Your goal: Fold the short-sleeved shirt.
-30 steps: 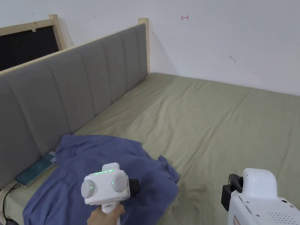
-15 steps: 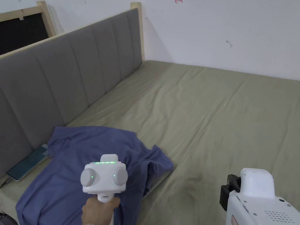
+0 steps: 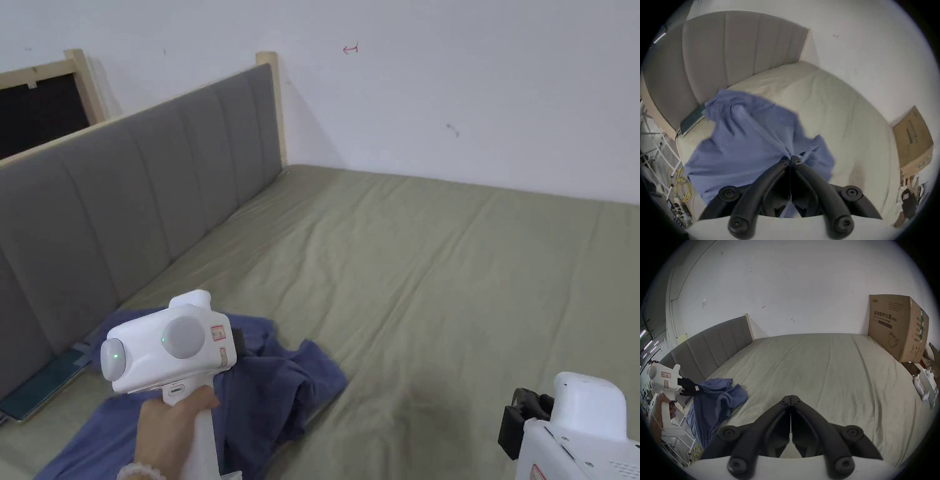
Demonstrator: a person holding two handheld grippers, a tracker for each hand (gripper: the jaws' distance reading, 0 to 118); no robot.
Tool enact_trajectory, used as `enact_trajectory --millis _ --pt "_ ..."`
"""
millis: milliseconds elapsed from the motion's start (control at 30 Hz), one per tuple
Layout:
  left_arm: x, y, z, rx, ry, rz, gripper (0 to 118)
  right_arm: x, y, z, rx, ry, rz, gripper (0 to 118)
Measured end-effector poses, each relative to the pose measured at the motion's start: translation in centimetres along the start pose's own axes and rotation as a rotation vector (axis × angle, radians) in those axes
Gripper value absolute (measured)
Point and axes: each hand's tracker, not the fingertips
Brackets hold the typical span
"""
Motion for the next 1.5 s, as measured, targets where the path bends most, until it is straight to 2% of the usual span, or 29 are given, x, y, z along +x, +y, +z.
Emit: enact_trajectory --millis 167,333,500,600,667,767,867,933,1000,1033,1067,1100,1133,1167,1200,1233,1300,1367,1400,1433,1500 --pt "8.2 1.5 4.2 0.087 -0.164 -0.156 0 2.2 1.1 2.3 0.046 -0.042 -0.030 1" --pt "18.2 0.6 7.8 0.112 -0.428 -0.263 0 5.5 2.7 5.9 0.128 -0.116 -0.074 1" --pt "28.8 -4.4 11.6 0.070 -0.723 -0.360 0 10.5 4.9 10.8 0.235 -0.236 -0.097 1" --pt "33.5 -8.5 12.6 0.062 -0.834 -0.431 0 13.7 5.7 13.9 0.285 -0.324 -0.120 1" --pt "36.1 -12.3 11.9 0.036 -0.836 -0.488 0 15.9 5.7 15.7 0.301 -0.382 -0.140 1" --pt "39.3 -19.3 7.7 -0.082 -0.746 -0.624 0 18.9 4.6 17.4 0.289 -0.461 -0.166 1" --pt "40.6 -27.1 1.9 -0.300 -0.639 -0.744 0 21.6 2.8 17.9 0.234 -0.505 -0.210 1" --pt "40.3 -31.2 -0.9 -0.467 -0.618 -0.744 0 22.9 1.4 18.0 0.198 -0.527 -0.248 1" --pt "39.5 -33.7 -1.8 -0.438 -0.569 -0.760 8 24.1 0.0 17.9 0.170 -0.538 -0.280 1" --pt "39.1 -34.2 -2.1 -0.423 -0.544 -0.780 8 24.5 -0.4 17.8 0.157 -0.544 -0.296 1" --pt "39.0 -34.5 -2.4 -0.444 -0.535 -0.786 11 24.9 -0.9 17.6 0.144 -0.547 -0.321 1" --pt "38.8 -34.1 -2.6 -0.466 -0.538 -0.773 26 25.2 -1.2 17.4 0.135 -0.544 -0.352 1" --pt "38.6 -33.6 -2.6 -0.487 -0.562 -0.748 46 25.4 -1.5 17.2 0.131 -0.536 -0.378 1" --pt "38.4 -32.6 -2.2 -0.509 -0.611 -0.708 80 25.5 -1.7 17.0 0.130 -0.524 -0.401 1" --pt "38.3 -31.8 -1.8 -0.518 -0.631 -0.691 104 25.5 -1.8 16.7 0.128 -0.519 -0.400 1" --pt "38.0 -31.1 -1.4 -0.506 -0.641 -0.684 115 25.3 -1.8 16.5 0.125 -0.517 -0.397 1" --pt "37.2 -28.7 0.2 -0.386 -0.683 -0.699 113 24.4 -1.6 16.0 0.112 -0.507 -0.358 1" --pt "36.6 -26.6 1.0 -0.316 -0.606 -0.725 112 23.6 -1.4 15.6 0.108 -0.490 -0.310 1" --pt "36.0 -25.4 1.2 -0.296 -0.620 -0.707 105 23.0 -1.2 15.2 0.103 -0.484 -0.296 1" --pt "35.2 -24.2 1.5 -0.297 -0.633 -0.683 90 22.7 -1.1 15.0 0.102 -0.475 -0.293 1" --pt "33.6 -22.6 1.3 -0.276 -0.600 -0.655 22 22.1 -1.0 14.4 0.096 -0.441 -0.289 1"
